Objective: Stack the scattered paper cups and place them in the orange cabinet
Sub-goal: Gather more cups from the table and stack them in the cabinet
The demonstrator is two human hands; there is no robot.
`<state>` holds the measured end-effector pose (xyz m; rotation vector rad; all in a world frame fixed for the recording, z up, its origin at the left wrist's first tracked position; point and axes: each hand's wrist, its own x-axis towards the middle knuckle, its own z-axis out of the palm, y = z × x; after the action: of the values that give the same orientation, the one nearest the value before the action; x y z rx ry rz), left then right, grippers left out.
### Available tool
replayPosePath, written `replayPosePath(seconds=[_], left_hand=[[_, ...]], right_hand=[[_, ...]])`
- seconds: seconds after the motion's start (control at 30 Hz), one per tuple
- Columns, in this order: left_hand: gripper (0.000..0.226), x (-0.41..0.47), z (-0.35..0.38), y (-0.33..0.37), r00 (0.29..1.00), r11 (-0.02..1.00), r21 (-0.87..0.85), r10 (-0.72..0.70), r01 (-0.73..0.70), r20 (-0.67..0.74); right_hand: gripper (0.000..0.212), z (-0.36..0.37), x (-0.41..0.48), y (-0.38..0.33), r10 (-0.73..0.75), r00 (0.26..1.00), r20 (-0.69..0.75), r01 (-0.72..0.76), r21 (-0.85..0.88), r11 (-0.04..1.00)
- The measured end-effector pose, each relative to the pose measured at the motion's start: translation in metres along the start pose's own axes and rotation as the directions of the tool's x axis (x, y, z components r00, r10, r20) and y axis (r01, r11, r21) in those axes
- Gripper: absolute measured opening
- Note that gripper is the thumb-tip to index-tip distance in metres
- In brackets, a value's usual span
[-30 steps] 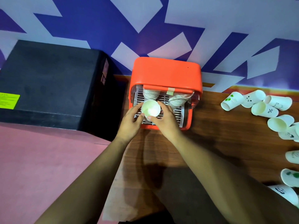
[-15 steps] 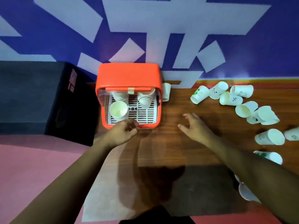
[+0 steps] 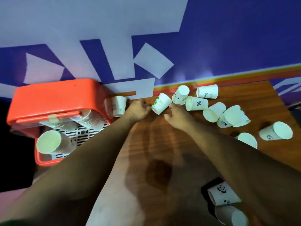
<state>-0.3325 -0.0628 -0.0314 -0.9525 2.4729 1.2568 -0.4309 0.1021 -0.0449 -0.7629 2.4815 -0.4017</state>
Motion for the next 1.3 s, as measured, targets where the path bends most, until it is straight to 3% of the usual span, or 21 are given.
replayPosePath(seconds=[0.1,0.2,0.3,0.4,0.57,0.63,0.73,0.87,1.03,1.1,1.2,1.3], left_hand=[[0.056,0.035,0.016,0.001,0.996,0.992,-0.089,-0.083,0.084,0.009],[0.048,0.051,0.031,0.004,0.990,0.953,-0.269,-0.126,0.137,0.056],[0.040,0.053,0.041,0.006,0.993,0.878,-0.465,-0.103,0.117,0.054],[0.037,0.047,0.047,0.010,0.990,0.720,-0.688,-0.142,0.088,-0.023],[0.038,0.035,0.051,0.014,0.982,0.606,-0.791,-0.185,0.089,-0.031],[0.036,0.026,0.051,0.016,0.976,0.525,-0.848,-0.212,0.077,-0.043],[0.042,0.008,0.053,0.014,0.972,0.444,-0.894,-0.230,0.068,-0.040],[0.042,-0.008,0.058,0.007,0.977,0.347,-0.936,-0.214,0.054,-0.023],[0.060,-0.025,0.053,-0.014,0.994,0.346,-0.937,-0.111,0.038,-0.001],[0.056,-0.032,0.050,-0.022,0.998,0.374,-0.927,-0.067,0.015,-0.010],[0.053,-0.046,0.044,-0.027,0.999,0.370,-0.929,-0.032,0.001,-0.012],[0.059,-0.064,0.036,-0.026,1.000,0.341,-0.940,0.001,-0.007,-0.007]], right_hand=[[0.034,0.019,0.027,0.006,0.087,0.996,0.011,-0.087,0.291,0.953],[0.020,0.023,0.039,0.004,0.177,0.982,0.067,-0.177,0.653,0.736],[0.020,0.017,0.037,0.004,0.148,0.987,0.060,-0.141,0.760,0.635],[0.027,0.010,0.026,0.010,0.108,0.994,0.011,-0.076,0.784,0.616],[0.028,-0.005,0.009,0.033,-0.052,0.998,-0.024,0.054,0.691,0.721],[0.027,-0.019,0.018,0.043,-0.007,0.982,-0.190,0.107,0.524,0.845],[0.055,-0.038,0.048,0.055,0.060,0.909,-0.412,0.045,0.241,0.969],[0.079,-0.038,0.083,0.056,0.050,0.958,-0.282,-0.046,0.019,0.999],[0.064,-0.032,0.088,0.051,-0.051,0.944,-0.327,0.036,-0.049,0.998],[0.063,-0.034,0.074,0.043,-0.121,0.915,-0.386,0.130,-0.002,0.991],[0.059,-0.039,0.041,0.026,-0.117,0.917,-0.382,0.248,0.315,0.916],[0.049,-0.040,0.005,0.008,0.034,0.975,-0.219,0.112,0.620,0.777]])
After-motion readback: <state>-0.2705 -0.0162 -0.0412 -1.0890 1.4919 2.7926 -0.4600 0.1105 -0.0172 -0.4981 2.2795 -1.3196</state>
